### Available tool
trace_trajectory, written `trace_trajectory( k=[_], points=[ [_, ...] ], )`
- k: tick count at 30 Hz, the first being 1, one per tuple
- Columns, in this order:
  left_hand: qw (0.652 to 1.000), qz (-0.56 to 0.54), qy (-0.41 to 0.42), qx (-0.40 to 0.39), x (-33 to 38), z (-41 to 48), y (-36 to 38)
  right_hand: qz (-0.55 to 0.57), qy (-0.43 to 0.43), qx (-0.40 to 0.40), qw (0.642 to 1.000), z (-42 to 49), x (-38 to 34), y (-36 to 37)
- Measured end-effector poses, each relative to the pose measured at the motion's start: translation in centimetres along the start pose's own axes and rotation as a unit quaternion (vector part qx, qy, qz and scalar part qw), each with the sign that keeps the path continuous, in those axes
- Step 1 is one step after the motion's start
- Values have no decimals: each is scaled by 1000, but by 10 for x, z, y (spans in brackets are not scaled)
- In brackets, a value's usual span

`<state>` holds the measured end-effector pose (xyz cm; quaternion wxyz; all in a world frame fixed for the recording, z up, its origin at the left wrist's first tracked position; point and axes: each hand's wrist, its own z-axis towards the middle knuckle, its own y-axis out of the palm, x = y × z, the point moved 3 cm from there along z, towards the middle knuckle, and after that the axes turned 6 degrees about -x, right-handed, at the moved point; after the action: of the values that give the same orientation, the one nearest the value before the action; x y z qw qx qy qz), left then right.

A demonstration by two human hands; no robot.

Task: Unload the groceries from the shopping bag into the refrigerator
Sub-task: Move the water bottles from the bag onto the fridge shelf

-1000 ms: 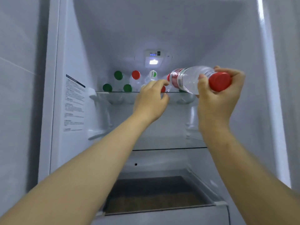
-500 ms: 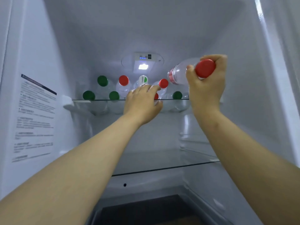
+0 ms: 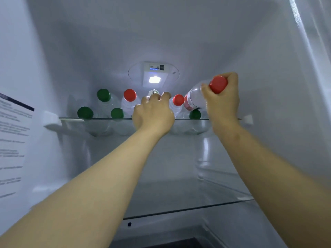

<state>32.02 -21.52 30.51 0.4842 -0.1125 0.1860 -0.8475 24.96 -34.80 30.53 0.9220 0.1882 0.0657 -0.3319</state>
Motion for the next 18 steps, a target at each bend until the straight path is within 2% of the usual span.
trace_trajectory(
  k=[9, 12, 15, 18],
  points=[
    [1000, 6, -24, 16, -1, -1, 4, -66, 51, -85, 993, 32, 43, 9],
    [999, 24, -20, 21, 0, -2, 5, -129, 65, -131, 981, 39, 48, 18],
    [999, 38, -20, 22, 0, -3, 6, -227, 105, -142, 958, 46, 56, 23],
    [999, 35, -22, 31, 2, -4, 7, -272, 93, -162, 944, 53, 59, 26]
  ],
)
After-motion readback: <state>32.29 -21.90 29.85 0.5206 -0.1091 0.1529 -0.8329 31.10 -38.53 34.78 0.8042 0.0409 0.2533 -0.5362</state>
